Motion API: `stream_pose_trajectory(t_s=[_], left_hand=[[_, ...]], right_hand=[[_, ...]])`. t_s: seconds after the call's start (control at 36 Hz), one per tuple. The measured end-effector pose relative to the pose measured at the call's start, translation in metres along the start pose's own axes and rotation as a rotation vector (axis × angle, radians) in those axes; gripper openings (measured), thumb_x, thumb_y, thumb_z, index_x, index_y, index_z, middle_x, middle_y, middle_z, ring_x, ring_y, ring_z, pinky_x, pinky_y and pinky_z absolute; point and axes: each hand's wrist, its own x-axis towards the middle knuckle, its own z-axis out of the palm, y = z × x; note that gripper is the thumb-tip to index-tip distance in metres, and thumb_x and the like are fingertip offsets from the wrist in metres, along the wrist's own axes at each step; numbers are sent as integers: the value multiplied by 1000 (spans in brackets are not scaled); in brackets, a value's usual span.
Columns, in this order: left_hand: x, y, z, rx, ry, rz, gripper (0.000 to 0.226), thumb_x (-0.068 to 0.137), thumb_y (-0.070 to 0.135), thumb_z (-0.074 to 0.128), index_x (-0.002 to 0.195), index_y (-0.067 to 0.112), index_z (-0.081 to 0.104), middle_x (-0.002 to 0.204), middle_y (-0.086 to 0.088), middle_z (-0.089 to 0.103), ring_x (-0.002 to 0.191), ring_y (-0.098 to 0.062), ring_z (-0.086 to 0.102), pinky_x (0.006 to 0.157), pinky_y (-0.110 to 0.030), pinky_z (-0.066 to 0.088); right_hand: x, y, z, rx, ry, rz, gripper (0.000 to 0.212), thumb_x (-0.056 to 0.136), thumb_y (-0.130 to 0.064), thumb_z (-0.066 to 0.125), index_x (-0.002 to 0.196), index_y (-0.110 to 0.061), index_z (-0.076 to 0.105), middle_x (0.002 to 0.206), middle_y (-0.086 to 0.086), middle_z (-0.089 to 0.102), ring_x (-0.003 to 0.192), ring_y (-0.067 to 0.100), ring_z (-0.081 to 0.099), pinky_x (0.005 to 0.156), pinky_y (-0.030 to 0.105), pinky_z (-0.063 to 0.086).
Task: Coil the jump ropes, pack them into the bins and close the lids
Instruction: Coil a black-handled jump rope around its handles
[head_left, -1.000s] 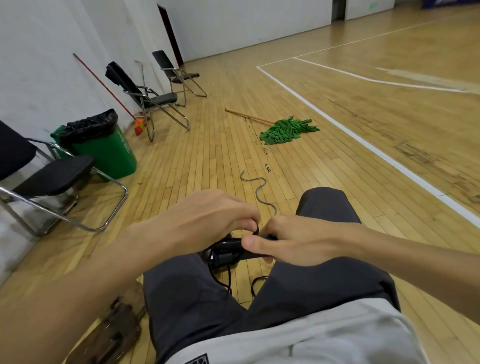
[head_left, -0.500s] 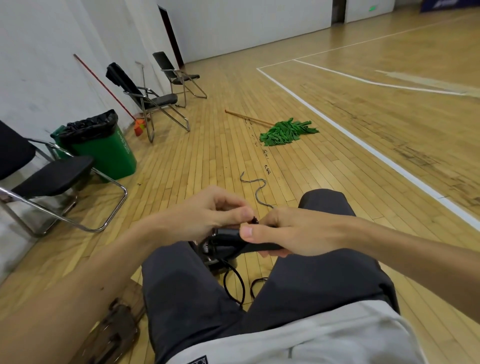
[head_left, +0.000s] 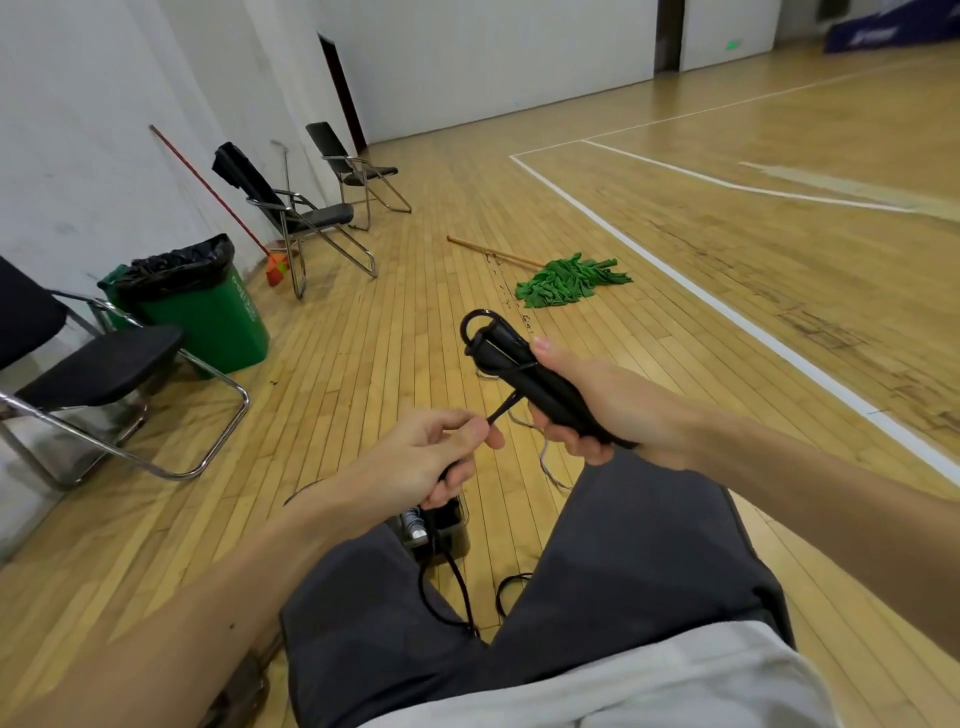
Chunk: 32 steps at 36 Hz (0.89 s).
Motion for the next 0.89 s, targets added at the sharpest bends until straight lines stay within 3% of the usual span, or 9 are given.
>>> stream_pose_trajectory(t_s=[0.11,0.22,0.31,0.44,0.53,0.64,0.78,0.89], left_hand=[[0,2,6,155,50,32,20,104,26,50,110,14,65,58,-1,44,47,-10,39,46,-20,35],[-3,2,11,645,112,155,25,100,39,55,119,24,62,75,-2,68,64,-16,61,63,-31,51],[-4,10,12,941,111,193,38,102,43,49,132,21,56,80,7,65,68,-10,57,66,-26,48],[-4,27,8,1236,76,310,30,105,40,41,119,20,59,97,10,58,80,-10,55,71,-24,48],[-2,41,2,1219,45,382,23,103,35,49,112,18,63,96,9,58,78,-9,55,70,-23,47],[6,53,-15,1107,13,436,14,95,32,65,95,18,69,79,9,61,70,-2,50,62,-17,34],[8,63,-26,830,-2,396,14,79,32,82,83,22,73,70,15,64,69,-6,61,63,-14,43],[11,62,-26,686,-17,350,27,69,42,85,79,18,76,71,7,68,68,-8,62,62,-22,49]], right_hand=[[6,8,-2,-34,85,73,74,93,-77,33,82,-9,61,62,3,50,49,15,41,48,27,33],[11,17,0,-73,109,148,75,92,-78,33,81,-10,61,60,2,50,48,15,41,47,26,32],[13,21,4,-127,104,178,75,92,-78,34,80,-10,62,62,4,51,48,15,42,46,27,34],[13,22,9,-202,31,266,75,93,-78,33,78,-10,61,58,2,49,46,15,41,46,27,34],[12,20,10,-264,-35,308,73,94,-77,32,76,-11,58,56,1,48,44,15,40,45,26,33],[5,16,12,-290,-144,313,72,96,-75,29,79,-12,57,57,1,48,44,15,40,45,26,35],[-4,6,11,-362,-240,281,72,96,-76,27,79,-12,56,58,2,47,46,16,39,46,26,36],[-9,0,12,-406,-319,269,73,95,-77,26,79,-12,56,61,3,48,48,16,41,47,25,38]])
